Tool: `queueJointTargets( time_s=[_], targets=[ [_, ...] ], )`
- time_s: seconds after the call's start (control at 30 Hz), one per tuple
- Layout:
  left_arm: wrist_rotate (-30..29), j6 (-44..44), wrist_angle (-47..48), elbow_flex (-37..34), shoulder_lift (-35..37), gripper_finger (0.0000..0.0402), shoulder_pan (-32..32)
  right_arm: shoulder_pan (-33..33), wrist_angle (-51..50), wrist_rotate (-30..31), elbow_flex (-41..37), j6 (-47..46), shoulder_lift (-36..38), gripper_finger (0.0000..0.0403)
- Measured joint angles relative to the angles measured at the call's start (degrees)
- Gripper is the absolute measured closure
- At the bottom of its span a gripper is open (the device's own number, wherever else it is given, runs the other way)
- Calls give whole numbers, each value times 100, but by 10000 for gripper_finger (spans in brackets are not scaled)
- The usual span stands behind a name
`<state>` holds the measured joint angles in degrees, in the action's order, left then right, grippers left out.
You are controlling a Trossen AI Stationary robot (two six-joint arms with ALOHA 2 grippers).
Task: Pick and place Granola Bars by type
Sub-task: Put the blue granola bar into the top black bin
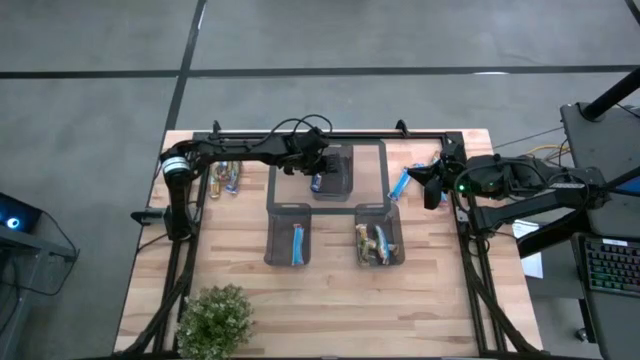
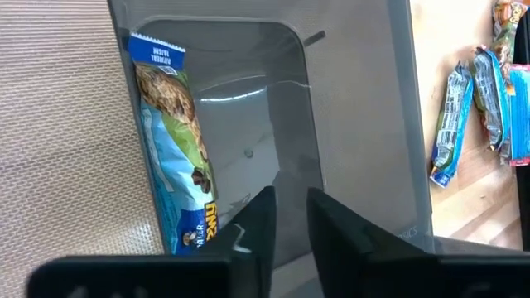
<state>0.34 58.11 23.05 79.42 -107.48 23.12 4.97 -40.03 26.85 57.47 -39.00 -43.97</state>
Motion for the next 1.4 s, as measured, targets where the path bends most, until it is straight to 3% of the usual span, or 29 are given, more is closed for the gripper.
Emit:
queueJointTargets(
  time_s=[0.2, 0.53, 1.0, 1.13, 1.4],
  targets=[
    [-8, -154, 45, 0, 16, 398, 1, 0, -4, 11, -15, 15, -2, 394],
    [-116, -408, 247, 7, 361, 401, 1, 0, -3, 13, -26, 0, -13, 394],
    [-195, -1251, 260, 7, 1815, 402, -10, 0, 0, 17, -26, -2, -13, 394],
    [-197, -1828, 188, 7, 2269, 402, -65, 0, 0, 17, -26, -2, -13, 394],
    [-269, -3987, -7, 7, 2970, 402, -493, 0, 13, 17, -26, -2, -13, 394]
  ],
)
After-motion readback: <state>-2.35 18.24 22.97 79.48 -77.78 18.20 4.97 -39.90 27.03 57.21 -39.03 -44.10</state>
